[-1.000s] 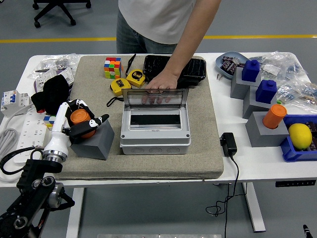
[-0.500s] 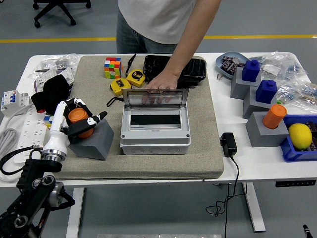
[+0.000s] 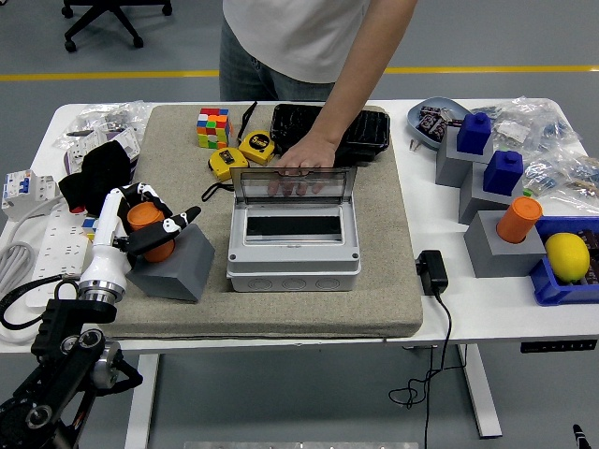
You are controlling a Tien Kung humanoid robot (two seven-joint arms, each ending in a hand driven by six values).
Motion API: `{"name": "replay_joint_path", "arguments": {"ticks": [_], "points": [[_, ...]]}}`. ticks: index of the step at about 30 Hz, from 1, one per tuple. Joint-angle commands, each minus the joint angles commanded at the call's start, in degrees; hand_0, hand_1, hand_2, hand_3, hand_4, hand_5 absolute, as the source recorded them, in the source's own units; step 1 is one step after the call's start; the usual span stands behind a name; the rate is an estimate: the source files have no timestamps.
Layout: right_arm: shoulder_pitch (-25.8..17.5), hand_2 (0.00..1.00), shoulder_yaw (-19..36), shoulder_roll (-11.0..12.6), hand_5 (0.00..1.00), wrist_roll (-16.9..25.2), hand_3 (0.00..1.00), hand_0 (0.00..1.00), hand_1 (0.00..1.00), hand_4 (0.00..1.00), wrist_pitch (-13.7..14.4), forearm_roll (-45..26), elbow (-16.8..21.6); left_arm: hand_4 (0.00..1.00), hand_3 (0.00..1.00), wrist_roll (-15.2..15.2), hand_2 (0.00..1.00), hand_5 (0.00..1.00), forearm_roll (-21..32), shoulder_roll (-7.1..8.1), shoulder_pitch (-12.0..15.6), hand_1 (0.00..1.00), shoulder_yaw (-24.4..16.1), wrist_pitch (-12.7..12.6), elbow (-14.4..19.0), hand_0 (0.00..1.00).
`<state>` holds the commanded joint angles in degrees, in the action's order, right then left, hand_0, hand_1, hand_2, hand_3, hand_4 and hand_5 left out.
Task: Fetch the battery,place it into the box,close the lid of the box
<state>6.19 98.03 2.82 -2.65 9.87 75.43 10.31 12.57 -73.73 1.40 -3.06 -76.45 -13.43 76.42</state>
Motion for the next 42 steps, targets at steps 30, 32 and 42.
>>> {"name": "replay_joint_path", "arguments": {"ticks": [30,32,42], "points": [[0.2,0.575,0.0,0.0,0.998,0.1,0.934,0.813,0.512,0.998,0.0,-0.3,0.0,0.976,0.062,0.7,0.083,0.002,-0.8,0.12,-0.5,0.063,1.1,-2.2,2.6,0.069],[0.2,0.575,-0.1,0.0,0.998,0.1,0.935,0.812,0.512,0.998,0.0,-0.3,0.0,0.978,0.050,1.1,0.071,0.002,-1.3,0.25,-0.6,0.044,1.4,-3.0,3.1,0.050],[0.3,0.575,0.0,0.1,0.998,0.1,0.935,0.812,0.512,0.998,0.0,-0.3,0.0,0.982,0.032,2.6,0.052,0.002,-5.7,1.95,-2.0,0.002,3.8,-7.9,5.8,0.028]]}}
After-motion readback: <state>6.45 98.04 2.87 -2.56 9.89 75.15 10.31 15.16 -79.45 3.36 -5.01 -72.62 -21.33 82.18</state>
